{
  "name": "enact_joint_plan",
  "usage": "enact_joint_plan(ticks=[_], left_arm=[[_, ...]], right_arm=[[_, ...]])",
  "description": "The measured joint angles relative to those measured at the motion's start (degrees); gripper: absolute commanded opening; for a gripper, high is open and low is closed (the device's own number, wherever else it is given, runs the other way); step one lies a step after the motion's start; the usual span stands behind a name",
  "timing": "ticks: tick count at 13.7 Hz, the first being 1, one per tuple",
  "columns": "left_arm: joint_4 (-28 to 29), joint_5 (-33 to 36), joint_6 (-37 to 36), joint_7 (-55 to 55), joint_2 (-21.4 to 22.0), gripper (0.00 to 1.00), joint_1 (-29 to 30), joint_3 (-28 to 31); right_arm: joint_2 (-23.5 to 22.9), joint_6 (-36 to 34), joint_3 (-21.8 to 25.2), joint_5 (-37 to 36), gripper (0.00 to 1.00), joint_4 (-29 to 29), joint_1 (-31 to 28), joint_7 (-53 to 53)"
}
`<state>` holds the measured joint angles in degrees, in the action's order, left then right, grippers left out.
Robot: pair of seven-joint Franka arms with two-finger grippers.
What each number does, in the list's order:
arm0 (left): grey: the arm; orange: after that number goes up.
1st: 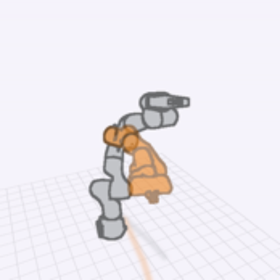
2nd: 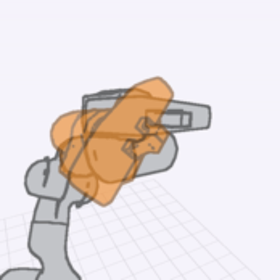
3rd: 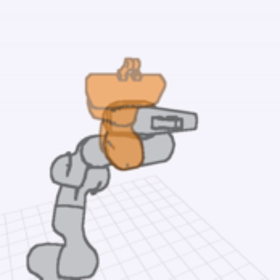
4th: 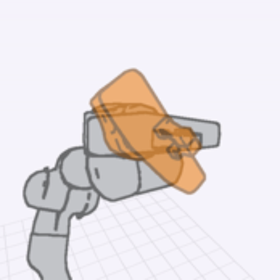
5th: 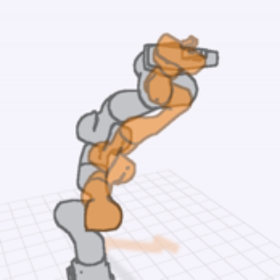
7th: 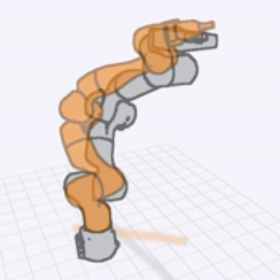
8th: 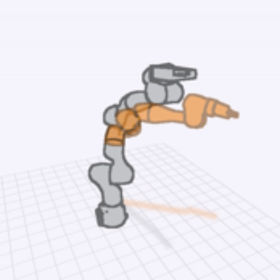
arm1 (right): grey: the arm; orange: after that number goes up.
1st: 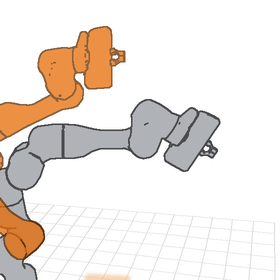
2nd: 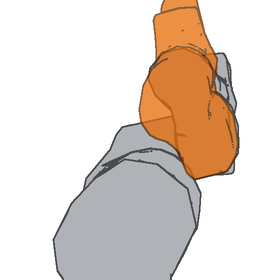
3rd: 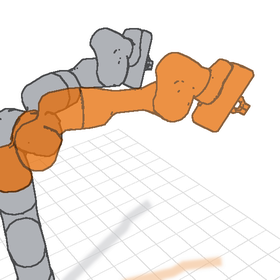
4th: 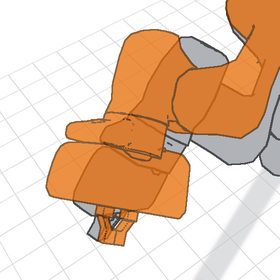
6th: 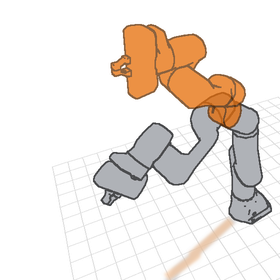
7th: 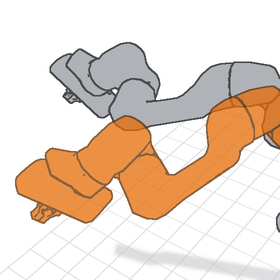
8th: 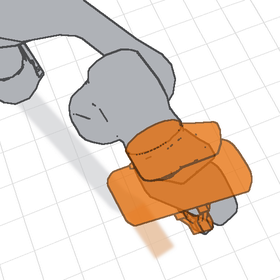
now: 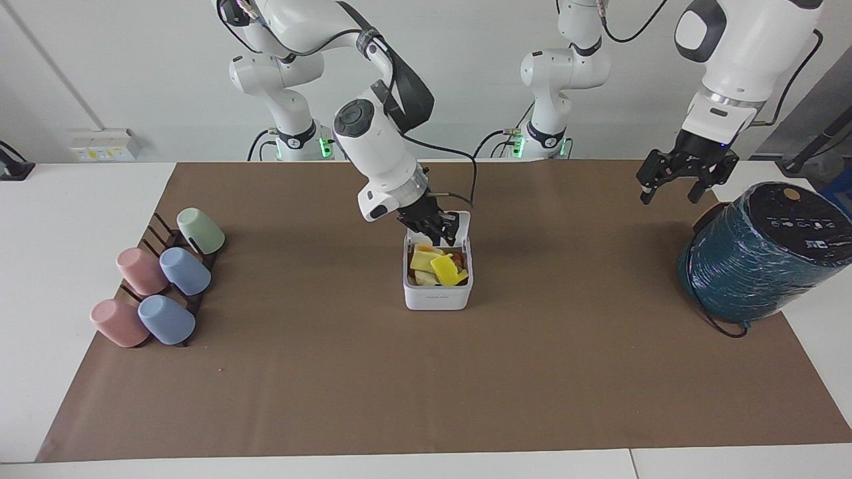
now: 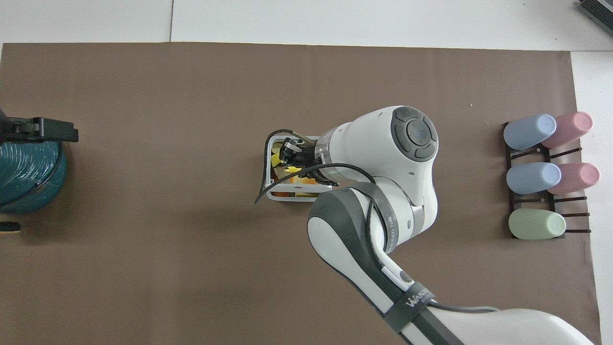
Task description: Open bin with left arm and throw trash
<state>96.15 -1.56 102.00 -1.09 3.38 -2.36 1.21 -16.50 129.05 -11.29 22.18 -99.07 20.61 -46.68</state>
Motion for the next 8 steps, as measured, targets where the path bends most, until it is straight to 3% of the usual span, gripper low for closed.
enact_joint_plan(ticks=[3,8], left_arm=[[-4.2,0.4,-4.9,-0.2,-1.1,1.00,0.3,-0.2],[-2.5,0.4,-7.5,-0.3,-1.3,1.00,0.2,-1.2]], right_arm=[[0.7,0.3,0.7,-3.3,1.00,0.5,-0.5,0.2],[5.7,-1.7,1.1,-19.4,1.00,1.0,-8.9,4.5]])
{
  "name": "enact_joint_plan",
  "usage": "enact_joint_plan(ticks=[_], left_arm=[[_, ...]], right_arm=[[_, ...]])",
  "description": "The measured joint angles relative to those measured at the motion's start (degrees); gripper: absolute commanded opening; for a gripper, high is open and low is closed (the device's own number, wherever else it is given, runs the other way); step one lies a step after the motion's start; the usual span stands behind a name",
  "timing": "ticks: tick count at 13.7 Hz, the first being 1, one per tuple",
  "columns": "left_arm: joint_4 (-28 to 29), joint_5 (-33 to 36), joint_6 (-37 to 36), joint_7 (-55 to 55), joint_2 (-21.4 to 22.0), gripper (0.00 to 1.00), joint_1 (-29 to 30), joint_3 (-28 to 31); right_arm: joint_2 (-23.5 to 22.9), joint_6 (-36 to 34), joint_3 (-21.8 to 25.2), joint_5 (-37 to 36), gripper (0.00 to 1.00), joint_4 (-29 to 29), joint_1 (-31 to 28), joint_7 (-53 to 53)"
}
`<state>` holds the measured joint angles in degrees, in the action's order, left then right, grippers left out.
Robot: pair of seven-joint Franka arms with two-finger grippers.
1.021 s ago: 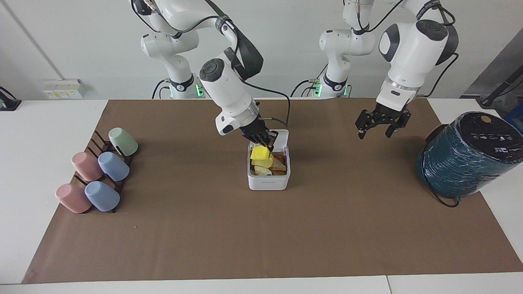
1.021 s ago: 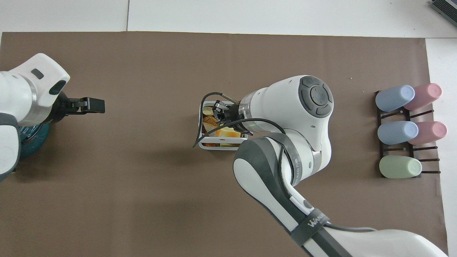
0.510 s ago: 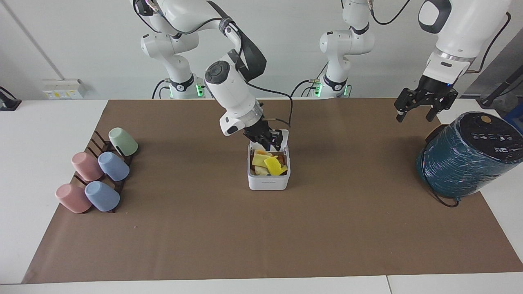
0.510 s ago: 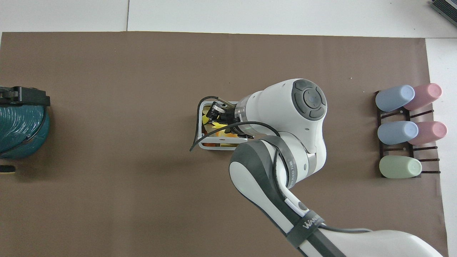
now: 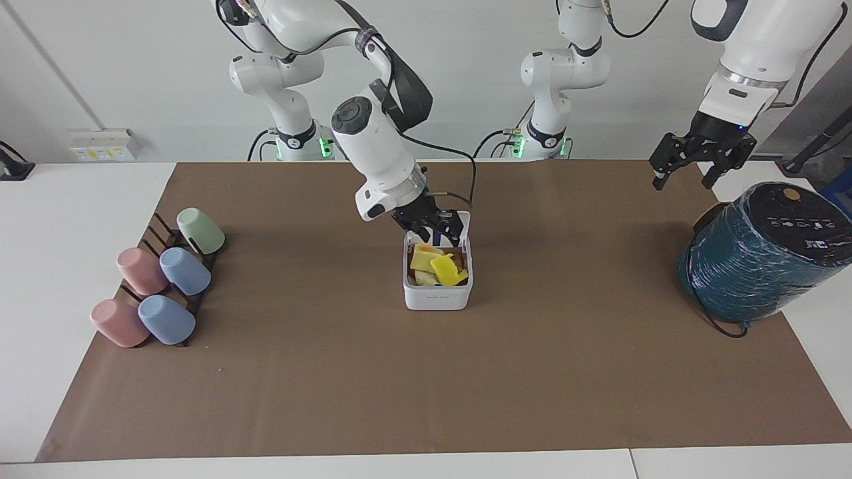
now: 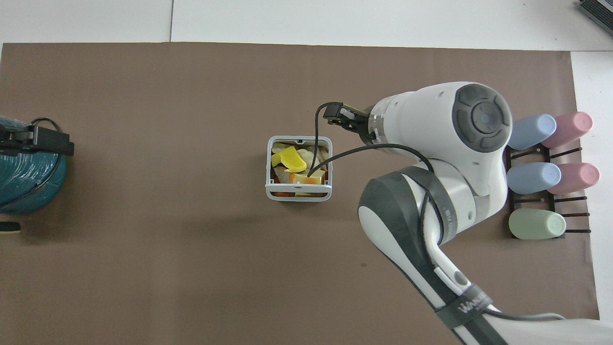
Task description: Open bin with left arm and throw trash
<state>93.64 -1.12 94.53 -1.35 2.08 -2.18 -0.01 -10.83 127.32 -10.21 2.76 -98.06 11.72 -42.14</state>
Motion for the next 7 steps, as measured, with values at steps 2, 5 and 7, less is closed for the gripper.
enact_joint_plan(ticks=[2,5,7], left_arm=[[0.1,0.0,0.0,0.0,0.0,1.00,0.0,-0.2],[0.1,0.0,0.0,0.0,0.0,1.00,0.0,-0.2],[0.1,0.0,0.0,0.0,0.0,1.00,0.0,-0.2]], right_arm=[[2.5,-4.7,0.1,-4.0,1.00,0.3,-4.1,5.6],[5.6,-12.1,0.3,-4.9,1.00,1.0,-9.9,13.5],[7.8,-17.2,0.4,-4.9,1.00,1.5,-13.1,18.6]])
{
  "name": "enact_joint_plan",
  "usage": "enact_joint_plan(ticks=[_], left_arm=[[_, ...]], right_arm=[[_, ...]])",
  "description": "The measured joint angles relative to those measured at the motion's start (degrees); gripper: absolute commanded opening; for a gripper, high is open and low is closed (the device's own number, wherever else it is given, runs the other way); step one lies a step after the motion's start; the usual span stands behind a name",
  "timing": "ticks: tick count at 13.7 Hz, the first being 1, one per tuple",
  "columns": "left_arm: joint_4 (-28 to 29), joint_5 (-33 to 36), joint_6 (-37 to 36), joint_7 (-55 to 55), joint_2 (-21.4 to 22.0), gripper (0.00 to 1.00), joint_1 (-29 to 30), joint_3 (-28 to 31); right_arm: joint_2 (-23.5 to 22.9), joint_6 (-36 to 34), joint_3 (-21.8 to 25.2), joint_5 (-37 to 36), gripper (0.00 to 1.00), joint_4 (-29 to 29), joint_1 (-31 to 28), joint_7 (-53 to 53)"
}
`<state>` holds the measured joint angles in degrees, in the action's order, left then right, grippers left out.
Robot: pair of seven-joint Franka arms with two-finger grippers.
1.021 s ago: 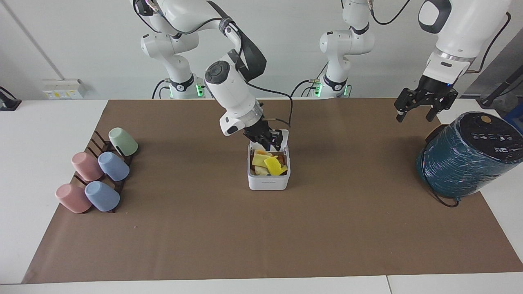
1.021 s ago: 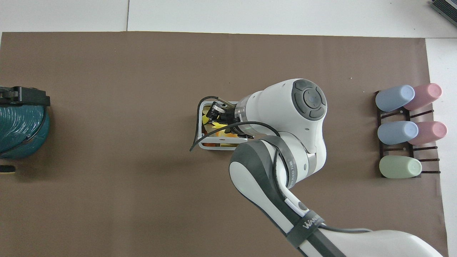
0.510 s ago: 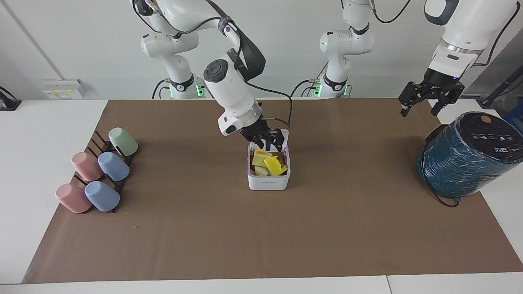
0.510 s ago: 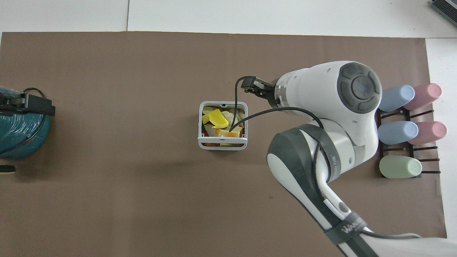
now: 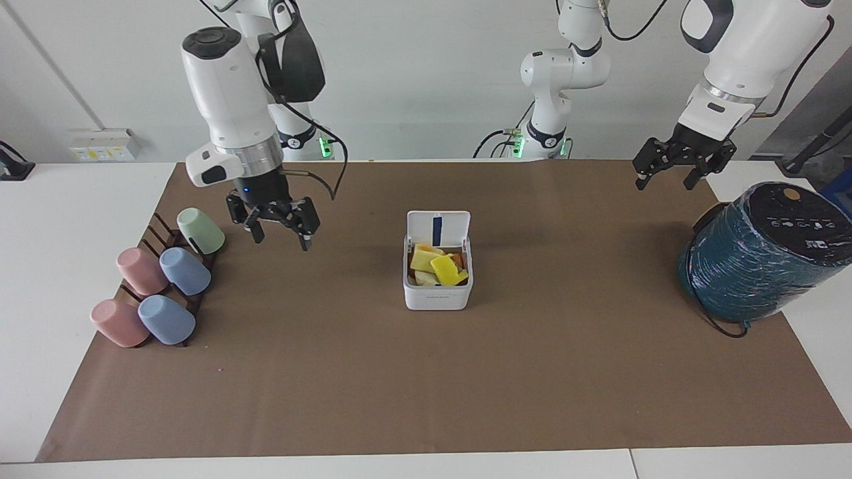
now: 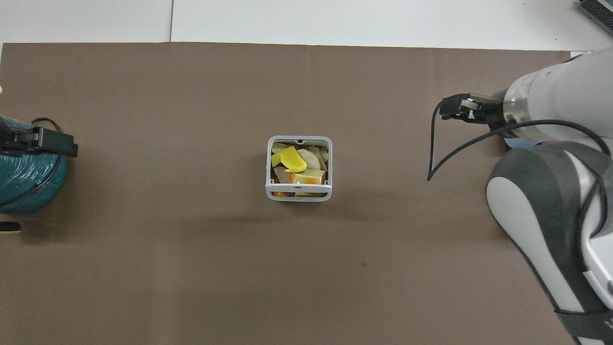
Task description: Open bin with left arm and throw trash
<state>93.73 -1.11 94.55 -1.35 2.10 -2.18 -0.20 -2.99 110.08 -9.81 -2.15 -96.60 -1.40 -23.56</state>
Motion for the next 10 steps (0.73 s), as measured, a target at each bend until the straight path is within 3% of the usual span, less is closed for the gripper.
enact_joint_plan(ticks=[6,10], left_arm=[[0.0,0.0,0.0,0.0,0.0,1.00,0.0,0.0],[0.0,0.0,0.0,0.0,0.0,1.00,0.2,0.3]], right_arm=[[6.2,-14.3,8.5,0.0,1.00,1.8,1.0,10.7],[8.2,-22.4,9.5,0.0,1.00,4.3,0.5,13.5]])
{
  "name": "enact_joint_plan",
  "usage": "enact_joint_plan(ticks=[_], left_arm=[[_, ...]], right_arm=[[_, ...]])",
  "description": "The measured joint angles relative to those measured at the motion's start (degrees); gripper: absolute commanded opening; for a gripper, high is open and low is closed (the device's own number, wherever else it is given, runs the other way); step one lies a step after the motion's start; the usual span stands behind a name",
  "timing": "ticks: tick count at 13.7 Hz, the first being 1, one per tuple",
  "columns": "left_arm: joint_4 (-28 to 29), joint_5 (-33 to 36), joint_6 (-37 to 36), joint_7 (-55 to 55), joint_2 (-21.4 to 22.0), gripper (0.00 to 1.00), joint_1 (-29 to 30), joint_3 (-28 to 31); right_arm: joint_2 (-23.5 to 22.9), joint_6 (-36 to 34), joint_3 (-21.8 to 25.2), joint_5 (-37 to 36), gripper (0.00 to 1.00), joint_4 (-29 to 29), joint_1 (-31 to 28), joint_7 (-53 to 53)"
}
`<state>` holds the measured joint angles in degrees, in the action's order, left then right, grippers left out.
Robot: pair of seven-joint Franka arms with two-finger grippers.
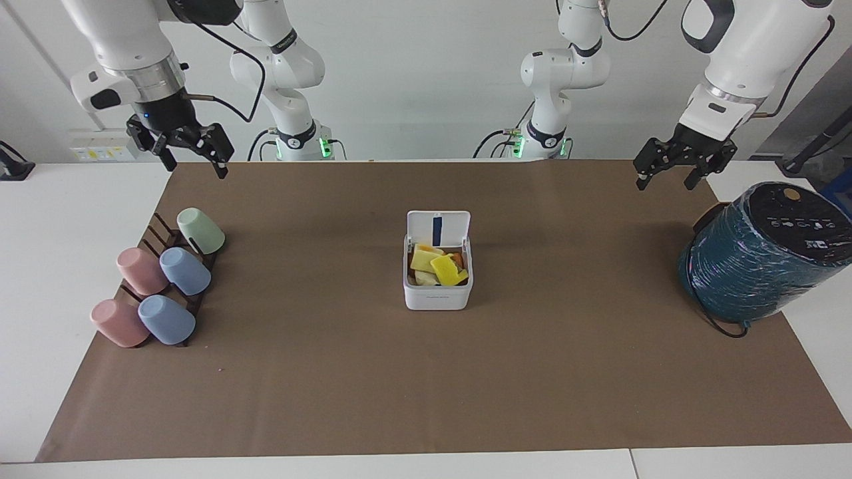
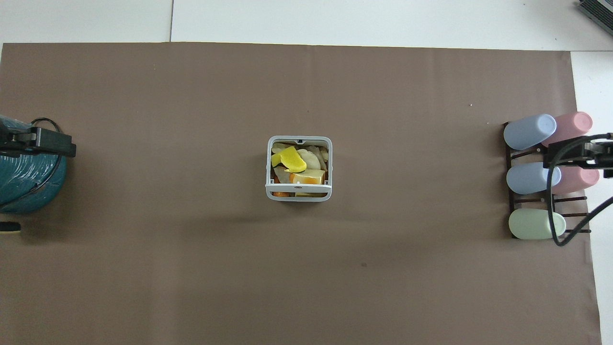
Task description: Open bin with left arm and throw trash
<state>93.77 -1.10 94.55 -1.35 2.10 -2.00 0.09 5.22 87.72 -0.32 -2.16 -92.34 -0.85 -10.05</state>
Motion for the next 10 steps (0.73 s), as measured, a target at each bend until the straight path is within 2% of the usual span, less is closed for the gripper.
enact_joint_plan(ticks=[10], left_arm=[[0.4,0.0,0.1,0.0,0.0,1.00,0.0,0.2]], right_arm=[[0.2,-0.3,-0.1,1.5,1.00,-0.6,0.3,0.0]])
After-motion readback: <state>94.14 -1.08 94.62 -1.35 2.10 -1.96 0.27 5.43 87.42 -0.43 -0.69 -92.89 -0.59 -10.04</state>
